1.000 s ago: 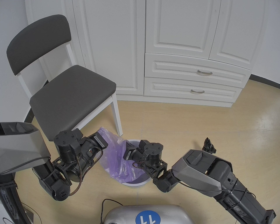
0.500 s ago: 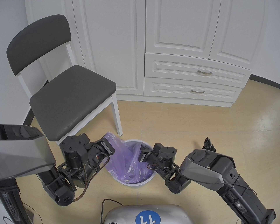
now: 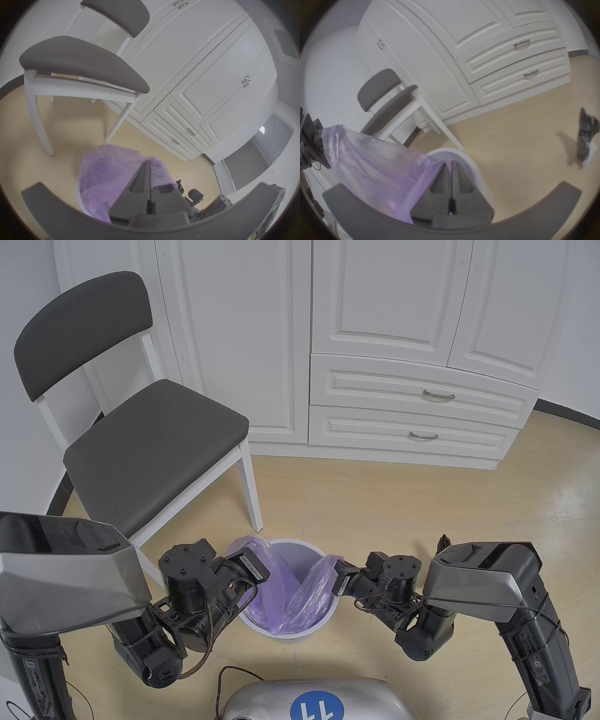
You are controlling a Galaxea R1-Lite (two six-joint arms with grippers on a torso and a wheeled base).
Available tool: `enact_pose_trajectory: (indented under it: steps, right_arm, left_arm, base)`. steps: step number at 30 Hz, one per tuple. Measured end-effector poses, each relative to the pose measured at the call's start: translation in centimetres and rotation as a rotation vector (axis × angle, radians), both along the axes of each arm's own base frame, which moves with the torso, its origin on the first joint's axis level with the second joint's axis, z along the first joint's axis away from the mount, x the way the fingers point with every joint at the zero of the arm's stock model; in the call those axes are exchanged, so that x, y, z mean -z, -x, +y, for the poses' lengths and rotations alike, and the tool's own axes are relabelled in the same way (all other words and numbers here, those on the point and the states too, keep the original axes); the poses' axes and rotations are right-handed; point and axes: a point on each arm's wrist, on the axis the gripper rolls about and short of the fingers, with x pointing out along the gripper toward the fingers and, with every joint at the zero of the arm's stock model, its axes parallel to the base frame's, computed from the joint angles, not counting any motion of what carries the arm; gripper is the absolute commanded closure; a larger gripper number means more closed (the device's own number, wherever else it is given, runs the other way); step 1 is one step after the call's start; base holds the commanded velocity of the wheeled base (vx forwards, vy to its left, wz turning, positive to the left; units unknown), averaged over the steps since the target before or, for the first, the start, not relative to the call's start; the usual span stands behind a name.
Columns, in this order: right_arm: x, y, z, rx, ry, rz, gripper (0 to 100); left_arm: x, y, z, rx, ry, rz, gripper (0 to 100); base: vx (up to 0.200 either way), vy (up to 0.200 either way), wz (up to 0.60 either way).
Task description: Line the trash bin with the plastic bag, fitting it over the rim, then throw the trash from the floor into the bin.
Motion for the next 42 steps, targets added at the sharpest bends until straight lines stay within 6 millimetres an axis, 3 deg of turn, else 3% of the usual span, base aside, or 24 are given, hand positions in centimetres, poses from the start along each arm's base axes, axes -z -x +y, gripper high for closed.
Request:
enact_pose_trajectory:
  steps: [5, 11, 16, 20, 26, 32, 42]
  right_arm:
    - [-0.4, 1.3, -3.0, 0.035, 0.044, 0.072, 100]
    - [-0.8, 2.0, -7.5, 0.11, 0.111, 0.126, 100]
    - [-1.7, 2.4, -10.4, 0.097, 0.14, 0.139, 100]
    - [-2.4, 2.7, -11.3, 0.102, 0.141, 0.137, 100]
    - [-3.1, 2.8, -11.5, 0.104, 0.137, 0.125, 100]
    - [-4.4, 2.4, -12.2, 0.125, 0.118, 0.091, 100]
    - [-7.3, 2.0, -14.7, 0.147, 0.075, 0.027, 100]
  left_arm:
    - [0.9, -0.3, -1.6, 0.032, 0.02, 0.009, 100]
    - [2.2, 1.0, -4.7, 0.117, 0.013, 0.025, 100]
    - [2.8, 1.1, -5.7, 0.139, 0.012, 0.03, 100]
    - [3.6, -0.4, -4.9, 0.098, 0.007, 0.038, 100]
    - [5.1, -4.6, -1.4, -0.005, 0.006, 0.055, 100]
    - [6.1, -7.3, 1.2, -0.027, 0.012, 0.075, 100]
    - [7.1, -8.6, -0.1, 0.024, -0.017, 0.131, 100]
  base:
    - [0.0, 0.0, 0.0]
    - [0.0, 0.0, 0.0]
    - [0.0, 0.0, 0.0]
    - [0.0, 0.0, 0.0]
    - [0.0, 0.0, 0.0]
    - [0.0, 0.0, 0.0]
    - [0.0, 0.0, 0.0]
